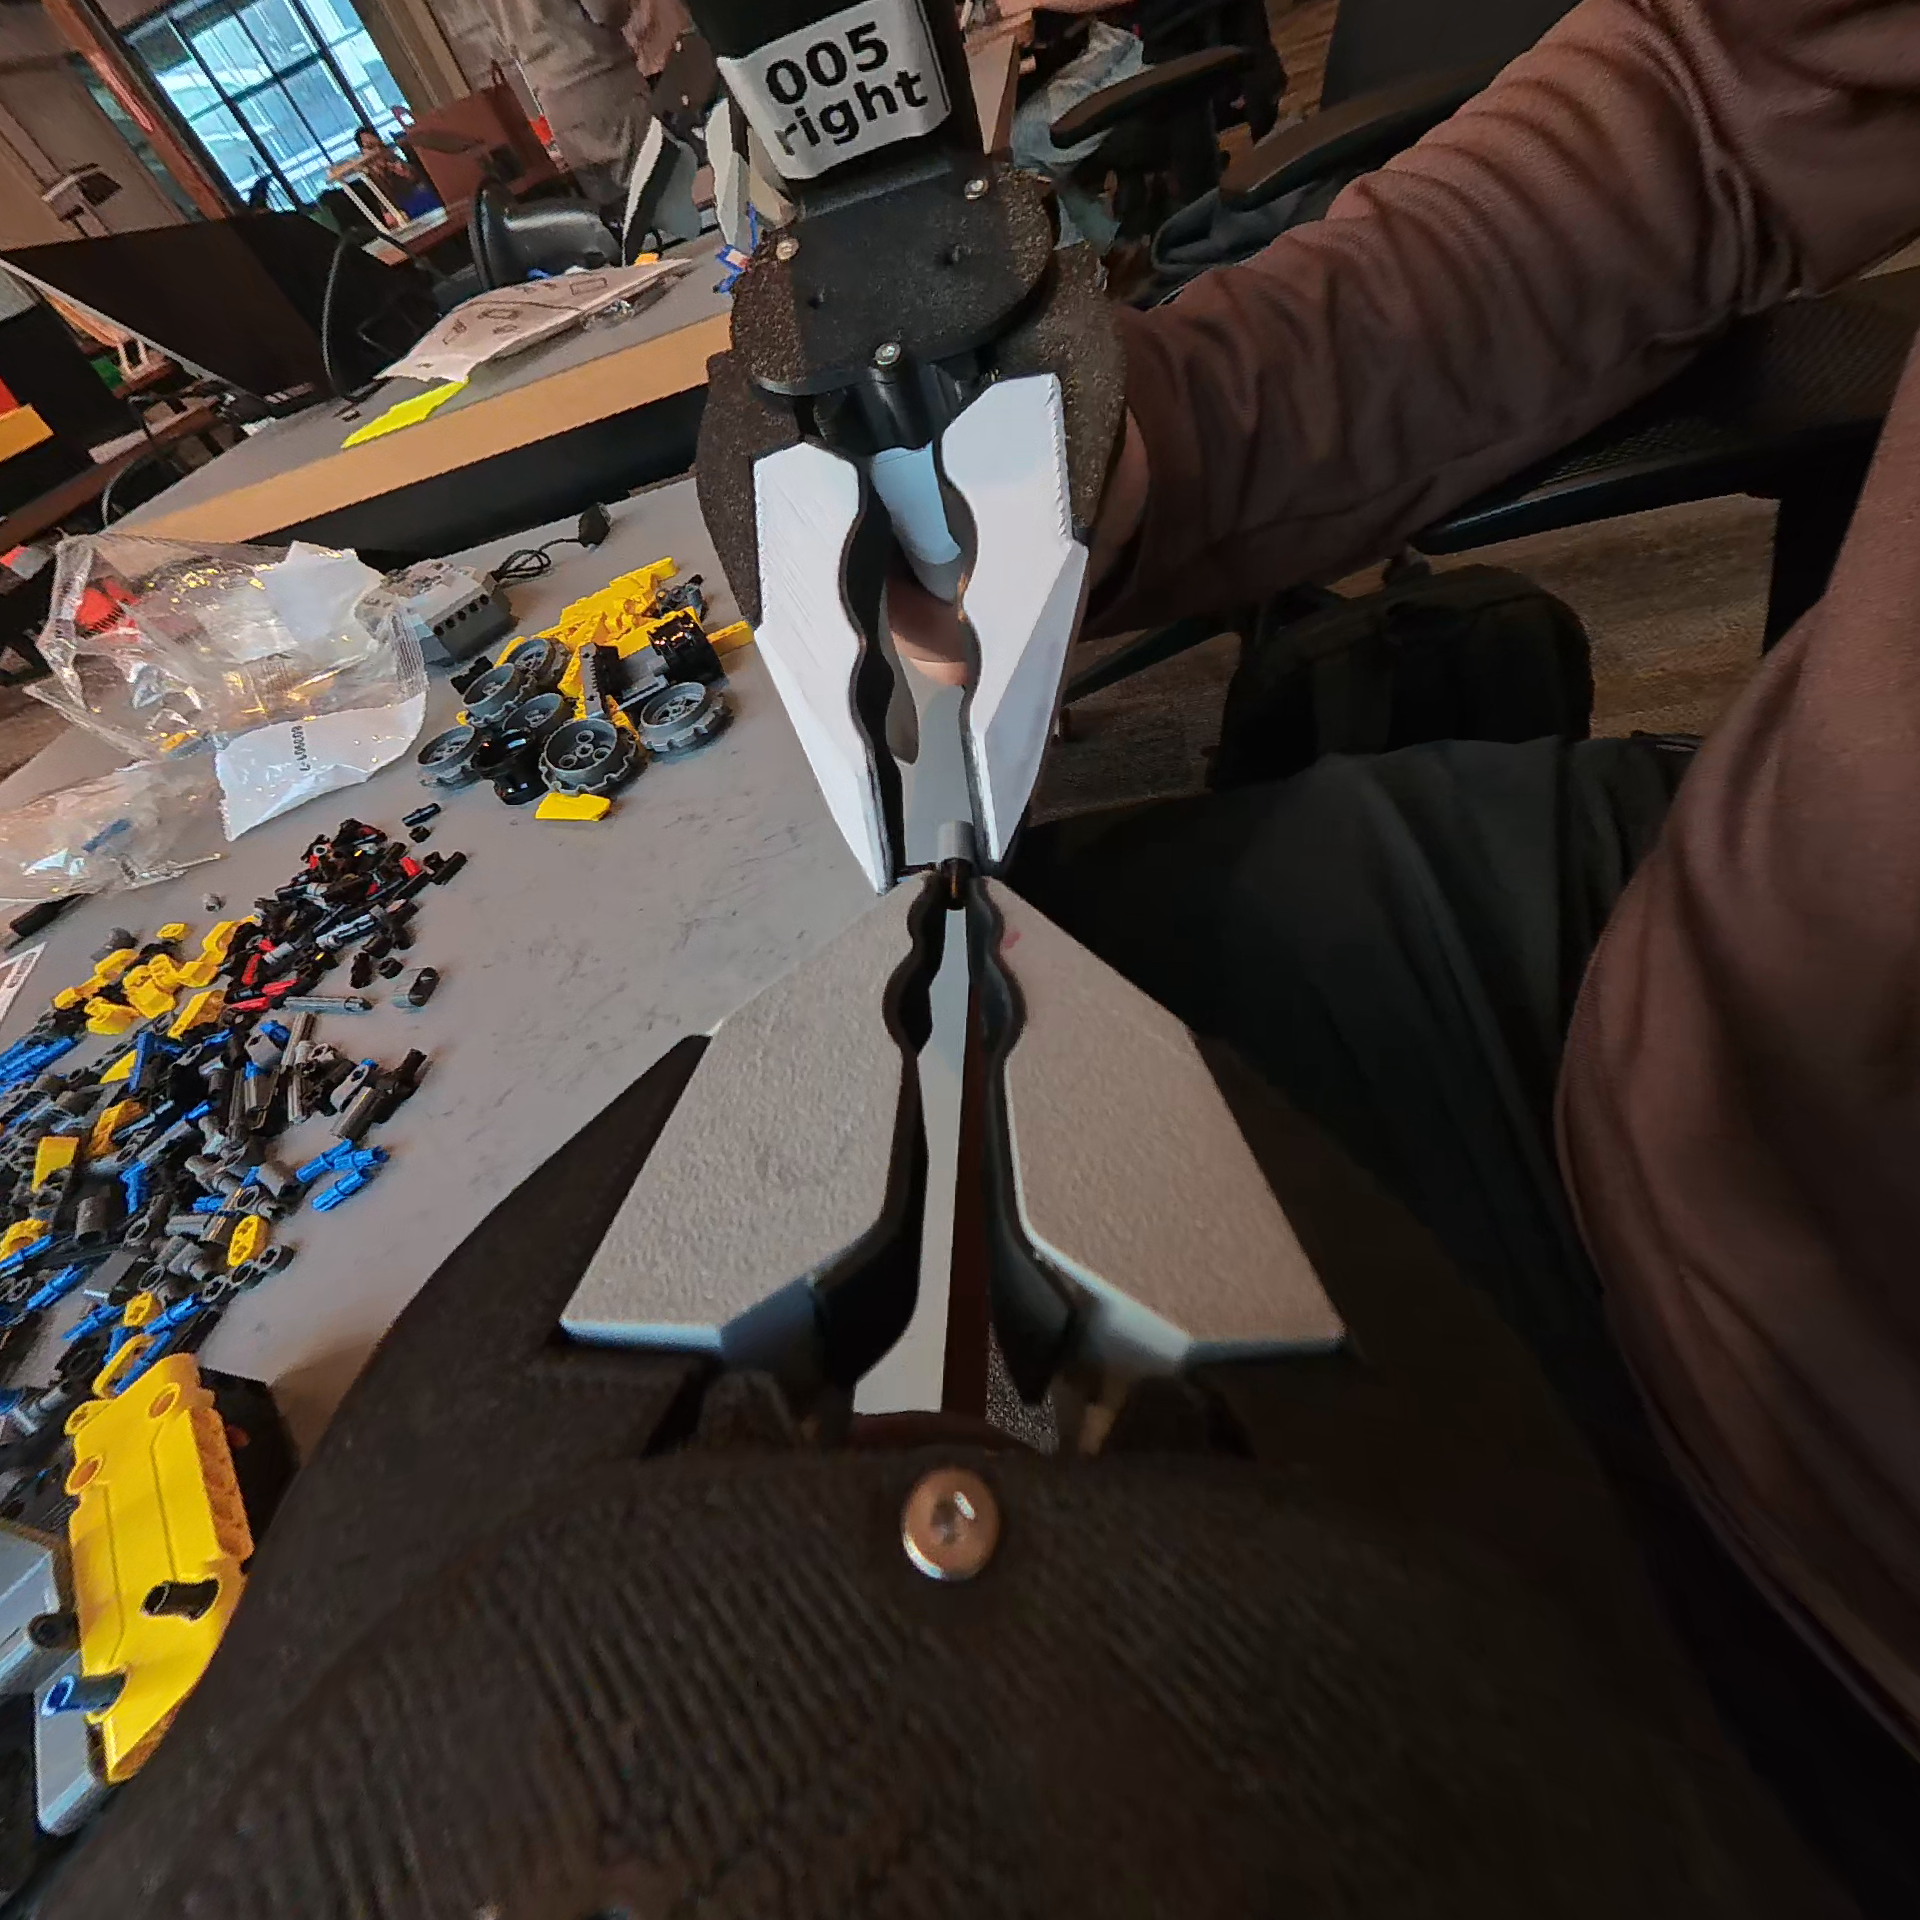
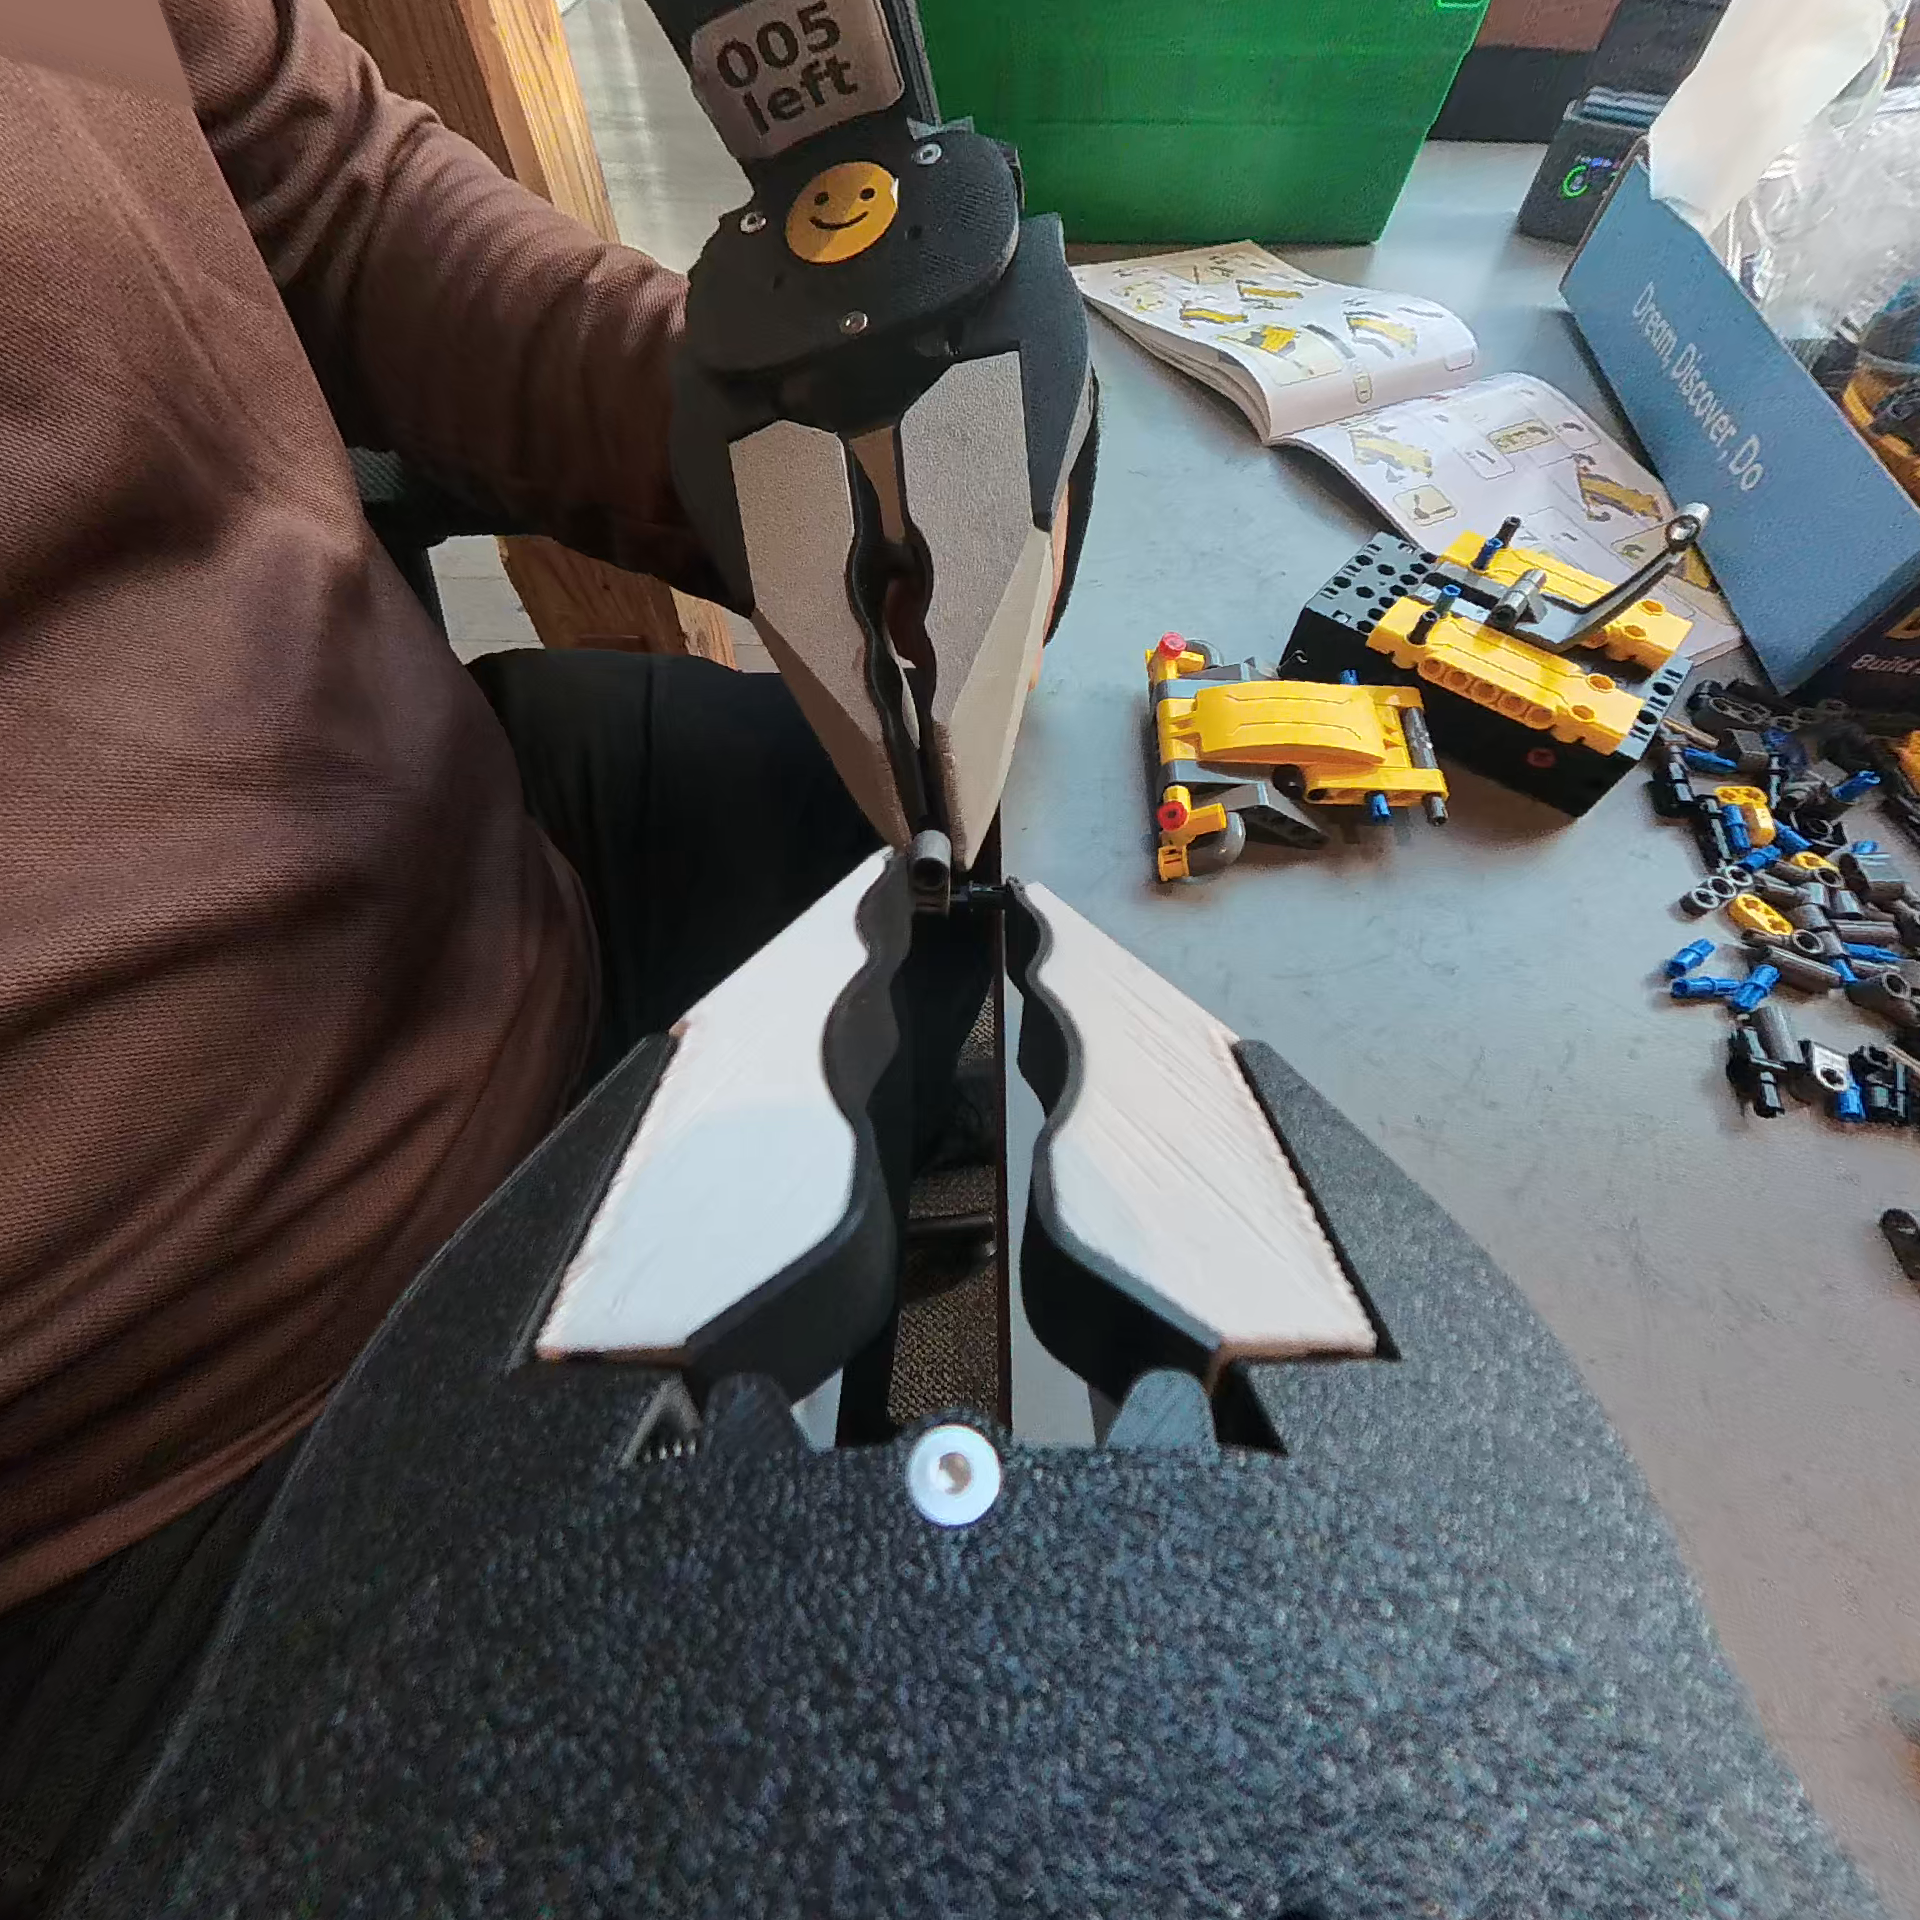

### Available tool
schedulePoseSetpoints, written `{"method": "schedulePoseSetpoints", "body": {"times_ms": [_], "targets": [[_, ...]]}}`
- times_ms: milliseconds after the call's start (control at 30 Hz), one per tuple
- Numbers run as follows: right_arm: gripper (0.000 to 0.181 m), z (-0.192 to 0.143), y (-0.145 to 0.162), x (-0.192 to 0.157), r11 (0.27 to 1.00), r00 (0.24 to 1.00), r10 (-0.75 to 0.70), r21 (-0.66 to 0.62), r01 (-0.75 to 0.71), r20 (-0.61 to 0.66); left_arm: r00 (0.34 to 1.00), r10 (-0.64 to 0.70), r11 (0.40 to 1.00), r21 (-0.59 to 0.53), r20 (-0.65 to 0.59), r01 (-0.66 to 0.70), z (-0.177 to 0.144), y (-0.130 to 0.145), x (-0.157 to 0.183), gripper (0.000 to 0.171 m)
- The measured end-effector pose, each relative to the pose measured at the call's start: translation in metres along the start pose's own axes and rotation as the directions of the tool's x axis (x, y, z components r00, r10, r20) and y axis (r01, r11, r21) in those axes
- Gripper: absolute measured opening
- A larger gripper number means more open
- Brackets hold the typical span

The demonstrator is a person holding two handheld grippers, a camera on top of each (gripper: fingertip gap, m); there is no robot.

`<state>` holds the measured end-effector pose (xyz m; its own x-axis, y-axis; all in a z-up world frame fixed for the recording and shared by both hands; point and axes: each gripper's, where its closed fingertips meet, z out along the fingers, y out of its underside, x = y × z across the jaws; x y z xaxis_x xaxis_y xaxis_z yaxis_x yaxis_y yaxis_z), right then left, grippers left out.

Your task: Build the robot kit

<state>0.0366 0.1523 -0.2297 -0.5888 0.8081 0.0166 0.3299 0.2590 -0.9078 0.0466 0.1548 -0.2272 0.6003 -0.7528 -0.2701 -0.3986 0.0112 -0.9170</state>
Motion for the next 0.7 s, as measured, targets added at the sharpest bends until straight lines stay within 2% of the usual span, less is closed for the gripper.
{"method": "schedulePoseSetpoints", "body": {"times_ms": [400,500,700], "targets": [[0.008,0.000,-0.003,0.002,1.000,1.000,-0.005,-0.001,0.005,-0.013,1.000,-0.002,1.000,0.013,0.018,0.002,-0.002,-0.001,-0.005,0.001],[0.010,0.000,-0.006,0.007,0.998,0.998,0.059,0.029,-0.059,-0.001,0.999,-0.012,1.000,0.016,0.038,0.011,-0.002,-0.002,-0.010,0.001],[0.014,0.000,0.003,0.019,0.997,0.995,0.073,-0.015,-0.074,-0.069,0.994,0.041,0.996,-0.079,0.103,-0.032,0.005,0.009,-0.017,0.001]]}}
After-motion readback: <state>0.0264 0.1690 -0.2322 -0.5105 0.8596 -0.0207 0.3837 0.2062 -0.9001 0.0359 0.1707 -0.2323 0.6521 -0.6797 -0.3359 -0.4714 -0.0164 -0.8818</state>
